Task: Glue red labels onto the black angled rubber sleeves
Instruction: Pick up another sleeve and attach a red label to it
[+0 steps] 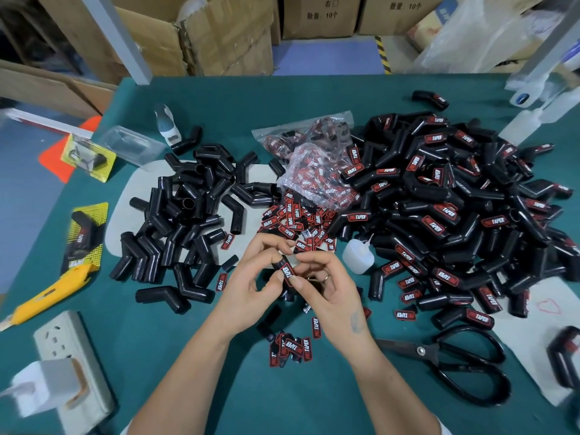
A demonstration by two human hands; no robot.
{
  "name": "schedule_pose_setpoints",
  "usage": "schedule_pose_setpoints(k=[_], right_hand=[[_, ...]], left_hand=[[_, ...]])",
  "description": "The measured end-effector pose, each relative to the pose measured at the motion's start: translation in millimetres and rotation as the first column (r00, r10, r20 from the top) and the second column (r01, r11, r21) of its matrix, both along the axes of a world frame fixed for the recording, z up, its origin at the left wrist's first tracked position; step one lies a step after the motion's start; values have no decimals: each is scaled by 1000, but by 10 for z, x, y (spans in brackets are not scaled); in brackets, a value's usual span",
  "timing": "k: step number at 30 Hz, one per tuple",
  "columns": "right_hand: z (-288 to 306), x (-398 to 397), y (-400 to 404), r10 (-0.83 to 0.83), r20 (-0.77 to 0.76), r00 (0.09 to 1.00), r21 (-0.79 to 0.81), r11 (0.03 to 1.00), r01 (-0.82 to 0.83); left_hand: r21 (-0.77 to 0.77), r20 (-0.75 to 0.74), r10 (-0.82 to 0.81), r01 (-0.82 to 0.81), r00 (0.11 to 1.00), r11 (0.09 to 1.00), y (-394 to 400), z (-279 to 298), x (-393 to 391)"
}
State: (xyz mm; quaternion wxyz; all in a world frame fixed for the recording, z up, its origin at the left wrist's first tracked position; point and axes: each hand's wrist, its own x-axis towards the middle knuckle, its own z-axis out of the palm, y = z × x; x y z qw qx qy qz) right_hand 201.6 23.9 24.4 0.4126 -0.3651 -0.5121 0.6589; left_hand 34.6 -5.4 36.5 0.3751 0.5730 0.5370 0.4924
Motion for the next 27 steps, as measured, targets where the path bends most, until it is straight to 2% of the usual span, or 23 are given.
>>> schedule_pose_setpoints(k=[4, 8, 11, 22, 27], right_hand=[[3, 6, -6, -49, 50, 998, 62, 997, 46], [-17, 15, -38, -198, 210, 958, 324, 938, 123], [-22, 9, -63, -253, 228, 940, 423, 895, 139], [-57, 15, -40, -136, 279, 951, 468, 884, -11], [-62, 4, -54, -184, 252, 950, 484, 874, 41]], left_hand=[[-2, -35, -37, 37, 999, 999, -7, -11, -46], [13, -79, -12, 13, 997, 1000, -1, -29, -42], [26, -52, -3, 4, 999, 1000, 3, -59, -23], [-15, 180, -1, 4, 984, 1000, 1, -70, 29], [-45, 137, -32, 38, 990, 998, 5, -109, 32]])
